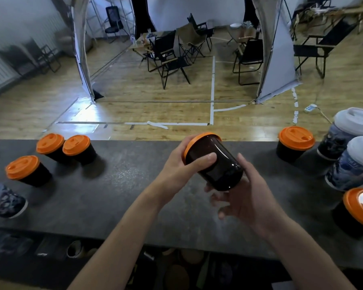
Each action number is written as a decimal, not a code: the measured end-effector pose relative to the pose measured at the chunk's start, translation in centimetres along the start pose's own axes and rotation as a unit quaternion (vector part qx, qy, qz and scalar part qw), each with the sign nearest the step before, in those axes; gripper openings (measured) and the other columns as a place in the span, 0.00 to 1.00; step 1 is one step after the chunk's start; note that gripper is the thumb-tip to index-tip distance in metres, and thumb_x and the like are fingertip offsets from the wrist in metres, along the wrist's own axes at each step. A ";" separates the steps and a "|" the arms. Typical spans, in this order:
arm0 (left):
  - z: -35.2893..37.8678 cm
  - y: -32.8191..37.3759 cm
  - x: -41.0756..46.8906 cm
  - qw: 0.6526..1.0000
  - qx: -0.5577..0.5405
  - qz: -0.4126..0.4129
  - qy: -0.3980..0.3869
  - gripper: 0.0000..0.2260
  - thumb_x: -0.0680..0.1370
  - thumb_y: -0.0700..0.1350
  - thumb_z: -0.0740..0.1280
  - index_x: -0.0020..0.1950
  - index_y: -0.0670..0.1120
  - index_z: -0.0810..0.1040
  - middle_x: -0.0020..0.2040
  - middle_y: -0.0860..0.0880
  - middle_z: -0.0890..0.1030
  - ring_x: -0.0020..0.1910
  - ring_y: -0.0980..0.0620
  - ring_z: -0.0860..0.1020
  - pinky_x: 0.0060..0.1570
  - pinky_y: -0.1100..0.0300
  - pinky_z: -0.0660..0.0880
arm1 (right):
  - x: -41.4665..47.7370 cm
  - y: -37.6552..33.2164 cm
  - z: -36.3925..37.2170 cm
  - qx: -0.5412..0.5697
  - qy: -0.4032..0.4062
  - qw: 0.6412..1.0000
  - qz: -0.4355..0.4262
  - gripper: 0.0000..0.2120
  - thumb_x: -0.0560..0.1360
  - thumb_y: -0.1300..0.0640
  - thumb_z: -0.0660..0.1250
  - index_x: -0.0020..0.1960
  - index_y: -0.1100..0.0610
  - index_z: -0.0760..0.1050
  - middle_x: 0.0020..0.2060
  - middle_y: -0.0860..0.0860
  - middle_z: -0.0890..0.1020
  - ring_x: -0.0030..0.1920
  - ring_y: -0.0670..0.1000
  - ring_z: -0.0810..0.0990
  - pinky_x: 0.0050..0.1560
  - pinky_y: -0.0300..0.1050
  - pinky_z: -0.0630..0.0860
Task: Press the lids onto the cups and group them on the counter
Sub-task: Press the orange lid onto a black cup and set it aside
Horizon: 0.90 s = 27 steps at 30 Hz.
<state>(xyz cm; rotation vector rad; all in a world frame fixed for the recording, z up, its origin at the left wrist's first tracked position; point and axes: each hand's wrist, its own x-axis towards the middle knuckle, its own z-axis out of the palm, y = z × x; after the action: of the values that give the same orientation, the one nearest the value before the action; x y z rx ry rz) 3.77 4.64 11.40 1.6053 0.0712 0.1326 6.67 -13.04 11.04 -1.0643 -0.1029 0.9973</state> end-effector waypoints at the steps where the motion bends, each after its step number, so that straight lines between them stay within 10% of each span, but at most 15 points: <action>1: -0.1 0.0 0.0 1.000 0.017 0.003 -0.001 0.26 0.70 0.55 0.75 0.67 0.51 0.77 0.58 0.48 0.83 0.58 0.52 0.82 0.54 0.62 0.77 | -0.1 0.0 0.0 -0.033 0.017 0.999 -0.032 0.35 0.77 0.29 0.52 0.59 0.55 0.84 0.42 0.59 0.81 0.34 0.54 0.77 0.29 0.45 0.75; 7: -0.5 -0.5 -0.1 0.991 -0.111 0.058 -0.051 0.37 0.70 0.50 0.78 0.75 0.45 0.67 0.72 0.41 0.74 0.68 0.36 0.75 0.64 0.46 0.75 | -0.3 0.0 1.2 0.041 -0.032 0.999 -0.008 0.29 0.76 0.35 0.59 0.56 0.56 0.85 0.46 0.63 0.83 0.34 0.53 0.78 0.31 0.43 0.76; 15: 0.4 -1.1 0.3 0.994 -0.098 0.028 0.027 0.22 0.75 0.50 0.69 0.68 0.45 0.77 0.62 0.43 0.81 0.61 0.47 0.80 0.61 0.53 0.77 | -0.3 0.4 1.3 0.044 -0.053 0.997 0.030 0.33 0.77 0.31 0.54 0.52 0.54 0.87 0.48 0.62 0.84 0.34 0.52 0.79 0.33 0.43 0.78; 21: -0.8 -1.2 0.3 0.995 -0.082 -0.001 -0.058 0.29 0.74 0.54 0.74 0.74 0.51 0.72 0.68 0.41 0.78 0.68 0.40 0.76 0.66 0.49 0.73 | -0.5 0.1 0.9 0.033 -0.021 0.999 0.024 0.35 0.78 0.32 0.54 0.62 0.61 0.80 0.38 0.60 0.79 0.35 0.52 0.78 0.31 0.47 0.80; 27: -0.9 -1.3 0.3 0.992 -0.117 0.020 -0.042 0.30 0.73 0.44 0.72 0.75 0.45 0.70 0.70 0.35 0.74 0.70 0.30 0.72 0.71 0.30 0.65 | -0.3 -0.2 0.3 0.009 -0.043 0.998 0.041 0.40 0.80 0.31 0.47 0.64 0.63 0.79 0.38 0.62 0.80 0.36 0.55 0.78 0.32 0.49 0.80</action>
<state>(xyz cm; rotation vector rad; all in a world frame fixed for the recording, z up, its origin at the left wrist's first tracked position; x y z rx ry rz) 4.04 5.58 10.15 1.3764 -0.0398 0.1000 6.48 -13.07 11.44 -1.0157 -0.1201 1.1164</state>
